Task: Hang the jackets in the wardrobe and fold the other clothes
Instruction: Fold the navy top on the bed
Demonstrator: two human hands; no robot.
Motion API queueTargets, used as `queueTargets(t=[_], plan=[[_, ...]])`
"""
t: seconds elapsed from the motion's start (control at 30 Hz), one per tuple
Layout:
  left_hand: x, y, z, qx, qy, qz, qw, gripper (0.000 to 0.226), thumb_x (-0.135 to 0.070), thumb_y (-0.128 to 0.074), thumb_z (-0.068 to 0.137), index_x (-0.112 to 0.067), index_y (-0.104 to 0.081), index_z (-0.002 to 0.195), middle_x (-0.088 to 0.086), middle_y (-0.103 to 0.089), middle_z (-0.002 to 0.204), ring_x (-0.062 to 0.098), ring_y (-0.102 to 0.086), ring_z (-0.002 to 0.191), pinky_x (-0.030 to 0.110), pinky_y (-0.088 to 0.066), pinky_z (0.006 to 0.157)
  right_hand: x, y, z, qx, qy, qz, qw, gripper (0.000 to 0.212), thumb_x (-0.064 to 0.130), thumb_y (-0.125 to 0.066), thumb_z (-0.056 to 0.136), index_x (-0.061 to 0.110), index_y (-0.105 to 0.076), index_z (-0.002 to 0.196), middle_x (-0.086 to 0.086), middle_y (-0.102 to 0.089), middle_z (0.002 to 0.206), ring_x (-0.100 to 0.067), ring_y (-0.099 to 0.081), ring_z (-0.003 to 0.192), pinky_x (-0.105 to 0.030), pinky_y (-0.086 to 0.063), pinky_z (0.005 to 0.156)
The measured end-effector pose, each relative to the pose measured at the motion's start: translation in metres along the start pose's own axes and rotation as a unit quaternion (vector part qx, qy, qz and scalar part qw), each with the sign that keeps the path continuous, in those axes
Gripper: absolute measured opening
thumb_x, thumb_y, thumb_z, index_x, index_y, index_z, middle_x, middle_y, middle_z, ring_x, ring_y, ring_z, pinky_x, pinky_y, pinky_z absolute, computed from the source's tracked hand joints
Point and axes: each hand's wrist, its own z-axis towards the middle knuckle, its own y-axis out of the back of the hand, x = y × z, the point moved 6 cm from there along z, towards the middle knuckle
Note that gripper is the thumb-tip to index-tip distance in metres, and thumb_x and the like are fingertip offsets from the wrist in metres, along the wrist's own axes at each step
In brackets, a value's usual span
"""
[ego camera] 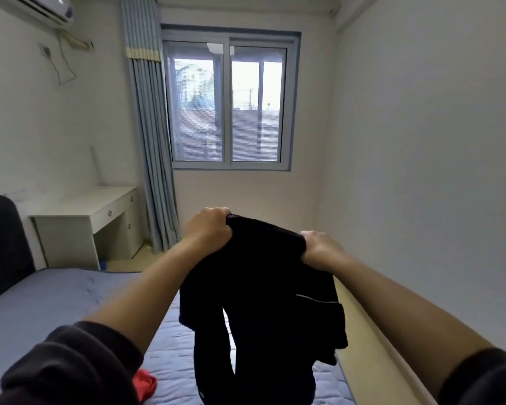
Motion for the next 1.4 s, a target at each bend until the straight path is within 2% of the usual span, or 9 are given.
queueTargets(t=[0.3, 0.4, 0.53, 0.73, 0.83, 1.0, 1.13, 1.27, 1.4], plan=[[0.067, -0.005, -0.011, 0.086, 0.132, 0.046, 0.986, 0.015, -0.023, -0.051, 0.087, -0.02, -0.063, 0.096, 0.006, -0.066, 0.097, 0.026, -0.061, 0.088, 0.033, -0.048, 0.071, -0.003, 0.087, -0.004, -0.196, -0.009, -0.018, 0.98, 0.009, 0.012, -0.051, 0.077, 0.021, -0.053, 0.079, -0.003, -0.06, 0.078, -0.028, -0.058, 0.076, -0.028, -0.04, 0.063], [0.075, 0.0, -0.019, 0.034, 0.162, -0.081, 0.983, 0.016, -0.017, -0.053, 0.087, -0.022, -0.065, 0.095, 0.005, -0.068, 0.092, 0.026, -0.062, 0.088, 0.035, -0.049, 0.077, -0.004, 0.052, -0.01, 0.075, 0.047, 0.054, 0.995, 0.016, 0.006, -0.057, 0.079, 0.02, -0.058, 0.087, -0.004, -0.065, 0.088, -0.028, -0.065, 0.09, -0.026, -0.048, 0.068], [0.033, 0.022, -0.017, -0.07, 0.032, -0.151, 0.985, 0.026, 0.009, -0.054, 0.079, -0.01, -0.068, 0.088, 0.008, -0.067, 0.087, 0.026, -0.061, 0.087, 0.028, -0.042, 0.072, 0.017, -0.01, -0.049, 0.45, 0.047, 0.197, 0.87, 0.033, 0.027, -0.061, 0.092, 0.017, -0.054, 0.123, -0.004, -0.066, 0.111, -0.018, -0.066, 0.096, -0.033, -0.053, 0.085], [-0.042, 0.048, -0.027, -0.069, -0.235, -0.168, 0.955, 0.027, 0.017, -0.059, 0.071, 0.0, -0.066, 0.092, 0.013, -0.062, 0.096, 0.026, -0.06, 0.091, 0.033, -0.05, 0.081, 0.048, -0.029, -0.018, 0.242, 0.078, 0.29, 0.923, 0.029, 0.014, -0.047, 0.098, 0.008, -0.048, 0.127, -0.01, -0.06, 0.113, -0.018, -0.058, 0.095, -0.026, -0.045, 0.071], [-0.044, 0.059, -0.029, -0.082, -0.263, -0.141, 0.951, 0.027, 0.007, -0.065, 0.078, -0.004, -0.067, 0.102, 0.008, -0.064, 0.099, 0.02, -0.062, 0.094, 0.029, -0.051, 0.084, 0.065, -0.038, -0.012, 0.213, 0.096, 0.412, 0.881, 0.05, -0.001, -0.051, 0.094, 0.011, -0.036, 0.139, -0.014, -0.051, 0.131, -0.02, -0.052, 0.1, -0.025, -0.043, 0.069], [-0.017, 0.089, -0.034, -0.096, -0.194, -0.186, 0.958, 0.025, -0.024, -0.049, 0.083, -0.009, -0.065, 0.095, 0.009, -0.066, 0.098, 0.022, -0.061, 0.094, 0.032, -0.049, 0.087, 0.109, -0.079, -0.032, 0.352, 0.216, 0.388, 0.824, 0.074, -0.011, -0.053, 0.089, 0.027, -0.018, 0.143, 0.0, -0.044, 0.127, -0.014, -0.047, 0.119, -0.028, -0.048, 0.089], [0.011, 0.122, -0.044, -0.145, -0.176, -0.144, 0.963, 0.02, -0.018, -0.05, 0.089, -0.004, -0.063, 0.095, 0.014, -0.065, 0.097, 0.025, -0.061, 0.094, 0.032, -0.048, 0.086, 0.134, -0.111, -0.032, 0.28, 0.165, 0.417, 0.849, 0.025, -0.002, -0.046, 0.095, 0.022, -0.049, 0.101, 0.005, -0.05, 0.082, 0.008, -0.053, 0.06, -0.011, -0.041, 0.056], [0.046, 0.149, -0.058, -0.162, -0.196, 0.009, 0.967, 0.016, 0.005, -0.065, 0.083, 0.002, -0.063, 0.099, 0.016, -0.062, 0.098, 0.027, -0.061, 0.089, 0.036, -0.05, 0.082, 0.136, -0.121, -0.015, 0.203, 0.054, 0.545, 0.812, 0.018, 0.012, -0.045, 0.099, 0.015, -0.051, 0.115, -0.004, -0.059, 0.098, -0.011, -0.057, 0.087, -0.023, -0.045, 0.071], [0.105, 0.146, -0.074, -0.046, -0.132, 0.166, 0.976, 0.03, 0.003, -0.066, 0.078, -0.008, -0.064, 0.106, 0.01, -0.059, 0.104, 0.033, -0.063, 0.083, 0.045, -0.052, 0.075, 0.117, -0.085, 0.001, 0.09, 0.047, 0.504, 0.858, 0.013, 0.002, -0.046, 0.092, 0.012, -0.054, 0.093, -0.004, -0.054, 0.081, -0.01, -0.048, 0.071, -0.019, -0.039, 0.059]])
